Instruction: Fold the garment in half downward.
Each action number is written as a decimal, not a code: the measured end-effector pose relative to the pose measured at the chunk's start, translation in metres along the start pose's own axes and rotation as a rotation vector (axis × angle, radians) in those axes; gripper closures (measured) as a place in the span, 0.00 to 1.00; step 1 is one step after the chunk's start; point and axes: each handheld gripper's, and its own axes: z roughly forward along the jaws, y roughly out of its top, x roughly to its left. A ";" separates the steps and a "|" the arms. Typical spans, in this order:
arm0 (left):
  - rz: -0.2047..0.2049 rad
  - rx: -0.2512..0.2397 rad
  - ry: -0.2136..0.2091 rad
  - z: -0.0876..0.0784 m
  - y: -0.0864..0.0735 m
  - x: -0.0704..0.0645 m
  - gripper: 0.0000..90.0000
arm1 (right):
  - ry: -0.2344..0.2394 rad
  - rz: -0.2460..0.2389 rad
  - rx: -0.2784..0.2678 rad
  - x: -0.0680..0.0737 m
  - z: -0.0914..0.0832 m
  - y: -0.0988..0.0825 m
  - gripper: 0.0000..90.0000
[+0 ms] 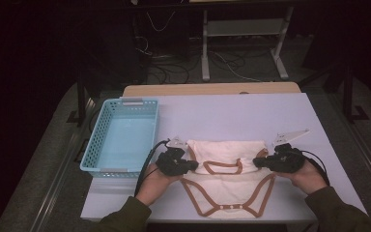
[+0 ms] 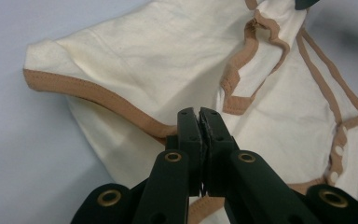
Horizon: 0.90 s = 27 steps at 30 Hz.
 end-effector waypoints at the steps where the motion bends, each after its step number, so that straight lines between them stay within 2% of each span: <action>1: 0.000 0.000 -0.002 0.000 -0.001 -0.001 0.97 | 0.001 0.002 0.002 0.001 -0.001 -0.001 0.97; 6: 0.009 0.007 -0.012 -0.002 -0.005 -0.005 0.97 | 0.008 -0.002 0.002 0.006 -0.003 -0.005 0.97; 16: 0.001 0.001 -0.027 -0.008 -0.012 -0.011 0.97 | 0.021 -0.008 0.011 0.016 -0.006 -0.013 0.97; 27: -0.003 -0.014 -0.054 -0.017 -0.018 -0.026 0.97 | 0.038 -0.019 0.009 0.028 -0.014 -0.021 0.97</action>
